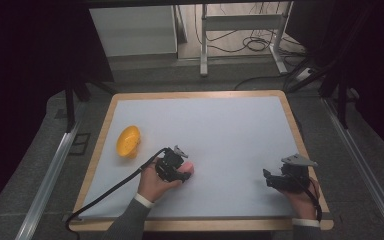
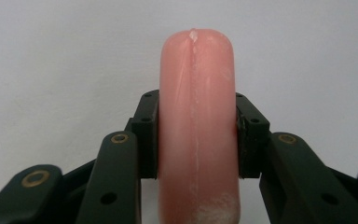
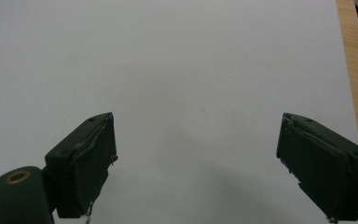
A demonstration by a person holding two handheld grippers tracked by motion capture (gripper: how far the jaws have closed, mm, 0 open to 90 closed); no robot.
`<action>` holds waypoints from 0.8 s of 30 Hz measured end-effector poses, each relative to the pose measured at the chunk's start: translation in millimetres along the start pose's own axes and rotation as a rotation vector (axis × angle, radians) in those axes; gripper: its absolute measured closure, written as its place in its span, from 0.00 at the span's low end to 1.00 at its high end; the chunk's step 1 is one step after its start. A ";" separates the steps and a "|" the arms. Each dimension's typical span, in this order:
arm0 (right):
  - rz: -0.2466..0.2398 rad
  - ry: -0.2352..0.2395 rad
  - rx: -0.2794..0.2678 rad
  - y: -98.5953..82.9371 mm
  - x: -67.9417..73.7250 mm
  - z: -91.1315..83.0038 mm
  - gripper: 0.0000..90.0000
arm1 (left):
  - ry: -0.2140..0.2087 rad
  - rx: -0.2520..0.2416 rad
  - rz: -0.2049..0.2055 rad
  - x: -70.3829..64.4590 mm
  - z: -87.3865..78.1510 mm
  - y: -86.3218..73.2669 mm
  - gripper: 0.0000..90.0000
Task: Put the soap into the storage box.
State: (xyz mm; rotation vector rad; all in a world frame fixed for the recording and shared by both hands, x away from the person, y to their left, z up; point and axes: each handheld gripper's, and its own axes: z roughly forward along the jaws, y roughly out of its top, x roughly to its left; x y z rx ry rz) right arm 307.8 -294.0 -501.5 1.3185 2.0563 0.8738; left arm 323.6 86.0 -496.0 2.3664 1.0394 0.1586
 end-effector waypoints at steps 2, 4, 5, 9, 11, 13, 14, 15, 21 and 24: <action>0.000 0.000 0.000 0.0 -0.1 0.0 0.13 | 0.003 -0.013 -0.002 1.1 -3.5 0.5 0.67; 0.000 0.000 0.000 -0.1 -0.3 0.2 0.13 | 0.006 -0.020 -0.001 1.9 -6.1 0.8 0.67; -0.001 0.000 0.002 -0.2 -0.3 0.4 0.13 | 0.010 -0.023 -0.001 2.3 -7.2 0.8 0.67; -0.001 -0.001 0.002 -0.5 -0.3 0.8 0.13 | 0.016 -0.034 -0.003 3.7 -12.2 1.0 0.67; 0.000 -0.001 0.003 -0.6 -0.1 1.1 0.13 | 0.018 -0.042 -0.004 4.5 -14.4 1.0 0.67; -0.001 -0.001 0.003 -0.6 0.0 1.2 0.13 | 0.019 -0.045 -0.005 5.2 -16.1 1.2 0.67; -0.001 -0.001 0.003 -0.6 0.0 1.2 0.13 | 0.021 -0.044 -0.005 5.6 -17.0 1.2 0.67; 0.000 0.000 0.003 -0.6 0.1 1.1 0.13 | 0.022 -0.045 -0.005 6.2 -17.9 1.2 0.67; -0.001 -0.002 0.001 -0.2 0.0 0.4 0.13 | 0.034 -0.065 -0.028 14.6 -25.4 -1.8 0.67; 0.000 0.000 0.003 -0.5 -0.3 0.7 0.13 | 0.036 -0.072 -0.035 17.2 -28.3 -3.0 0.67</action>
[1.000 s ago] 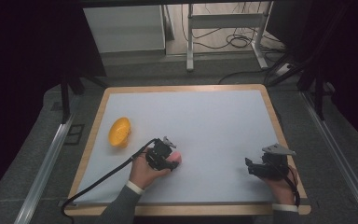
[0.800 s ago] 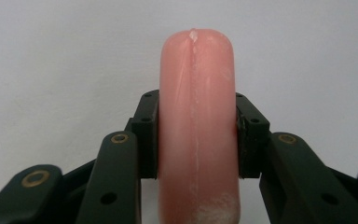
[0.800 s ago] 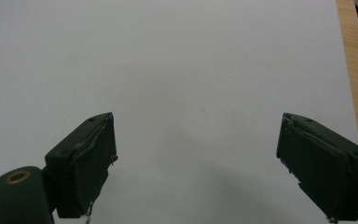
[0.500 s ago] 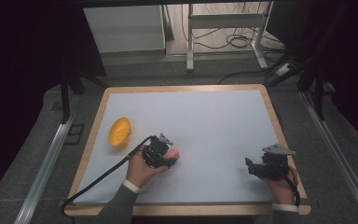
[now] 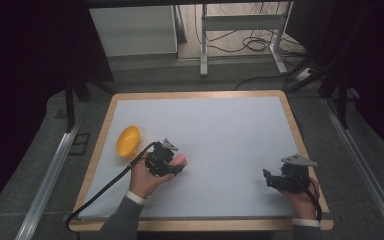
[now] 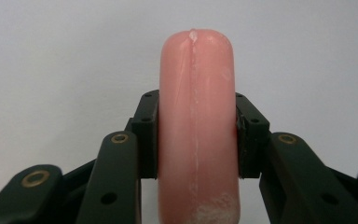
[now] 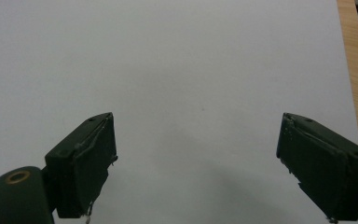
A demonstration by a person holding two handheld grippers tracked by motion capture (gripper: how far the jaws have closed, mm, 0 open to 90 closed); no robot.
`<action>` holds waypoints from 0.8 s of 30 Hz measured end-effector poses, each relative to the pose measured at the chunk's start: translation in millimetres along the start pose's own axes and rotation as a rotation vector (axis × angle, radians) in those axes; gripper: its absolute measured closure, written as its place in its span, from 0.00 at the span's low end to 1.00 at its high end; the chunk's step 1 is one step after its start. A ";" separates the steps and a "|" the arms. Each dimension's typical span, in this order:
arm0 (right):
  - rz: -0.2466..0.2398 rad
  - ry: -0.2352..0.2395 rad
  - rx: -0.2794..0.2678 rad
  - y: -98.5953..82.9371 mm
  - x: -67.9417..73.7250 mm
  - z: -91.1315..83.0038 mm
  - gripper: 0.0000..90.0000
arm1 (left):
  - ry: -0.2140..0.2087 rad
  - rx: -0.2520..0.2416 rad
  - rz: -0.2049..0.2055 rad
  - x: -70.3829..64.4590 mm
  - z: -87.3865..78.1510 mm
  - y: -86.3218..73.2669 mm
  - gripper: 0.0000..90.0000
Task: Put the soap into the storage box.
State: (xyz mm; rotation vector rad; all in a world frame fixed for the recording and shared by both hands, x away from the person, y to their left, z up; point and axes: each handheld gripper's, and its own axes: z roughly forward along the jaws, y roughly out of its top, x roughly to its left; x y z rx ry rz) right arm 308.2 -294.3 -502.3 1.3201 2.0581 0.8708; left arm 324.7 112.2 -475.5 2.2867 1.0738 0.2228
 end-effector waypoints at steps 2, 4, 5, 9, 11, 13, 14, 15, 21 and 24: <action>-0.001 -0.003 0.000 -0.1 0.3 0.3 0.13 | 0.007 -0.010 -0.007 3.9 -4.5 -1.1 0.67; -0.002 -0.002 0.000 0.0 0.4 0.4 0.13 | 0.008 -0.012 -0.009 5.1 -6.0 -1.3 0.67; -0.002 -0.002 0.000 0.1 0.8 0.4 0.13 | 0.010 -0.015 -0.013 6.2 -7.2 -1.6 0.67; -0.001 -0.001 0.001 0.1 0.5 0.3 0.13 | 0.017 -0.024 -0.019 9.9 -11.5 -1.9 0.67; 0.000 -0.002 0.001 0.0 0.3 0.4 0.13 | 0.019 -0.030 -0.022 11.8 -13.9 -1.8 0.67; -0.001 -0.002 0.001 -0.1 0.2 0.3 0.13 | 0.023 -0.036 -0.026 14.2 -16.8 -1.5 0.67; -0.002 -0.002 0.001 -0.1 0.3 0.3 0.13 | 0.027 -0.040 -0.028 15.4 -18.5 -1.4 0.67; -0.002 -0.002 0.001 -0.1 0.3 0.3 0.13 | 0.030 -0.044 -0.031 16.7 -20.2 -1.3 0.67; -0.002 -0.002 0.002 -0.1 0.5 0.5 0.13 | 0.041 -0.057 -0.046 23.0 -28.0 -1.3 0.67; -0.002 -0.002 0.002 -0.1 0.5 0.5 0.13 | 0.046 -0.060 -0.048 26.0 -30.5 -1.0 0.67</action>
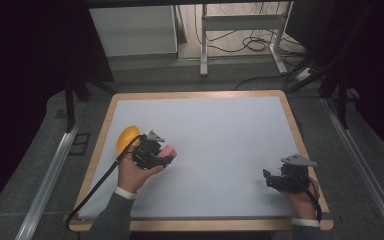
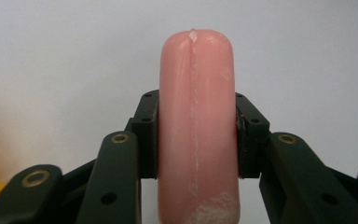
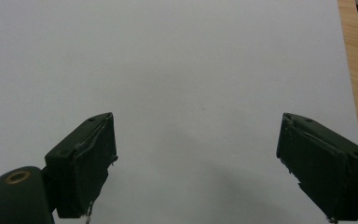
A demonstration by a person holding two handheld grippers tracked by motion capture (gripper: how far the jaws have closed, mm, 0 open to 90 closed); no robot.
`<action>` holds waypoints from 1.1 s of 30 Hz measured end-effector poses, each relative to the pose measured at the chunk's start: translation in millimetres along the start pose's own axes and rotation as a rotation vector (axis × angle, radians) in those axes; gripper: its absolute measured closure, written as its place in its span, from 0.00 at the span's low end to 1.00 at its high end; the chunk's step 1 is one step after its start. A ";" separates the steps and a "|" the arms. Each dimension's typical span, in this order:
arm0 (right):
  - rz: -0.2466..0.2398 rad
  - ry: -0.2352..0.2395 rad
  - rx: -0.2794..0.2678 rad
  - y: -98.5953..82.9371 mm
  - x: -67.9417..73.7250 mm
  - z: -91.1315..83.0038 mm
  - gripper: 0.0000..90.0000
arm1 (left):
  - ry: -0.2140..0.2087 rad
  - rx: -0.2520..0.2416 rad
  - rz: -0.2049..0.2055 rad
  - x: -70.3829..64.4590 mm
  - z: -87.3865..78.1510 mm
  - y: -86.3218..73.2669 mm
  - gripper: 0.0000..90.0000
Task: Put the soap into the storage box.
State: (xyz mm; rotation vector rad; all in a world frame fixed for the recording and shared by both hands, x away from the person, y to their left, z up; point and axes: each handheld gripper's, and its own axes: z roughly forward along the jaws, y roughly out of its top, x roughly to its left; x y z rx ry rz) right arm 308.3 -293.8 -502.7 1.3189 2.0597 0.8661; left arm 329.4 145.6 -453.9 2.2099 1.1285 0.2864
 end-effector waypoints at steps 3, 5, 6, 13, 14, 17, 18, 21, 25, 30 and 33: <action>0.000 0.000 0.000 -0.1 -0.2 0.2 0.13 | 0.009 -0.001 -0.006 4.0 -2.3 0.5 0.67; 0.000 -0.002 0.001 -0.3 -0.3 0.4 0.13 | 0.013 -0.001 -0.008 6.4 -3.2 0.8 0.67; 0.000 -0.001 0.001 -0.3 -0.4 0.3 0.13 | 0.017 -0.001 -0.009 7.8 -3.9 1.0 0.67; 0.000 0.000 0.002 -0.3 0.2 0.6 0.13 | 0.027 -0.004 -0.015 13.5 -5.7 1.5 0.67; 0.000 0.000 0.002 -0.3 0.2 0.7 0.13 | 0.028 -0.002 -0.014 14.8 -5.6 1.6 0.67; -0.001 0.000 0.003 -0.5 0.2 1.0 0.13 | 0.028 0.003 -0.028 20.2 -5.7 1.7 0.67; -0.001 0.000 0.004 -0.6 0.1 1.0 0.13 | 0.032 0.002 -0.032 22.6 -6.4 1.7 0.67; 0.000 -0.001 0.003 -0.6 -0.2 1.0 0.13 | 0.041 0.004 -0.041 28.5 -8.6 2.3 0.67; -0.002 -0.001 0.007 -0.7 0.4 1.7 0.13 | 0.049 0.003 -0.047 34.1 -11.0 3.2 0.67; -0.002 0.000 0.006 -0.6 1.0 2.0 0.13 | 0.060 -0.001 -0.057 40.3 -14.7 3.6 0.67; -0.001 -0.001 0.007 -0.8 0.5 1.7 0.13 | 0.067 -0.005 -0.063 44.1 -17.3 3.8 0.67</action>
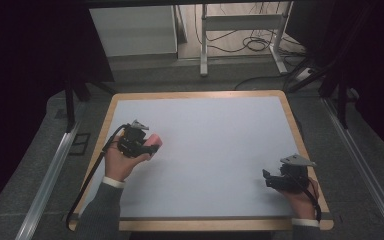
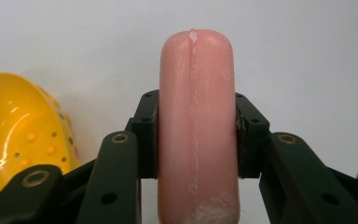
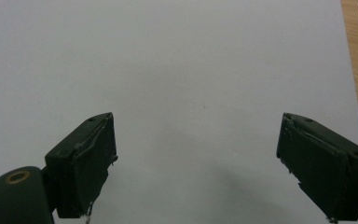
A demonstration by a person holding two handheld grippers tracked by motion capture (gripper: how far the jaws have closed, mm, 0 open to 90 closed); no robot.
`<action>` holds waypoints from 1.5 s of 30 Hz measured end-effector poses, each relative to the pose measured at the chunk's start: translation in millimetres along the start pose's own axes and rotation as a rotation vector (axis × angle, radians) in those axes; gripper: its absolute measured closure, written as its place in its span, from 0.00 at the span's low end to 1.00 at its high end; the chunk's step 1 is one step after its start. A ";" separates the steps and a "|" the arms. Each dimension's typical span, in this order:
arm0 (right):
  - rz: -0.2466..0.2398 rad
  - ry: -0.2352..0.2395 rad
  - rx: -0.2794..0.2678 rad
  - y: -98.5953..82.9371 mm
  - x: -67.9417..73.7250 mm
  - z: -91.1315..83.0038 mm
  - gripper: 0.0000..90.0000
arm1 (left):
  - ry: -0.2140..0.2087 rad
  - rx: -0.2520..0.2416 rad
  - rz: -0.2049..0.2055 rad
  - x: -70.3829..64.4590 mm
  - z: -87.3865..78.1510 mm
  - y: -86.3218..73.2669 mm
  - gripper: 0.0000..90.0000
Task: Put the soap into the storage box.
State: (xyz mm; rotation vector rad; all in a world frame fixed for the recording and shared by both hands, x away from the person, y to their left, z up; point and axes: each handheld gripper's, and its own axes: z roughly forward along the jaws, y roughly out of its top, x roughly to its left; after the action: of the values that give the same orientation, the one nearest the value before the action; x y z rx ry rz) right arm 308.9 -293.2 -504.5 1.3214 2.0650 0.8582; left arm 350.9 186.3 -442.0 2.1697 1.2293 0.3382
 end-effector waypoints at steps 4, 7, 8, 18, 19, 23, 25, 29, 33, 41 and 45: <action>0.000 0.000 0.000 0.0 0.0 -0.1 0.13 | 0.008 -0.002 -0.010 5.9 -2.7 0.9 0.67; 0.000 0.000 0.000 -0.1 0.0 0.3 0.13 | 0.013 -0.006 -0.022 11.0 -4.7 2.1 0.67; -0.001 0.001 0.001 -0.1 0.2 0.4 0.13 | 0.016 -0.005 -0.025 12.9 -5.2 2.5 0.67; -0.003 0.000 0.002 -0.4 0.1 0.9 0.13 | 0.045 -0.014 -0.061 29.9 -9.5 3.6 0.67; -0.003 0.000 0.003 -0.5 0.0 1.0 0.13 | 0.046 -0.012 -0.064 31.4 -9.2 3.7 0.67; -0.002 -0.001 0.005 -0.8 -0.2 1.1 0.13 | 0.057 0.009 -0.057 37.7 -6.1 3.7 0.67; -0.001 -0.002 0.005 -0.8 -0.3 1.1 0.13 | 0.062 0.008 -0.065 41.1 -6.0 3.5 0.67; -0.005 -0.001 0.006 -0.6 0.4 1.5 0.13 | 0.066 0.018 -0.078 48.2 -5.3 4.8 0.67; -0.006 -0.001 0.008 -0.7 0.5 1.5 0.13 | 0.071 0.019 -0.089 53.0 -3.8 4.6 0.67; -0.006 -0.002 0.008 -1.0 0.4 1.6 0.13 | 0.080 0.026 -0.104 59.1 -1.3 4.2 0.67; -0.005 -0.003 0.007 -1.0 0.4 1.7 0.13 | 0.083 0.020 -0.109 62.0 -0.9 4.5 0.67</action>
State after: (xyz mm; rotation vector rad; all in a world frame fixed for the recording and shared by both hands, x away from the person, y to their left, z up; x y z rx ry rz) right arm 309.4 -292.7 -506.4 1.3205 2.0697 0.8464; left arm 386.8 237.1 -443.2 2.1139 1.3966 0.3748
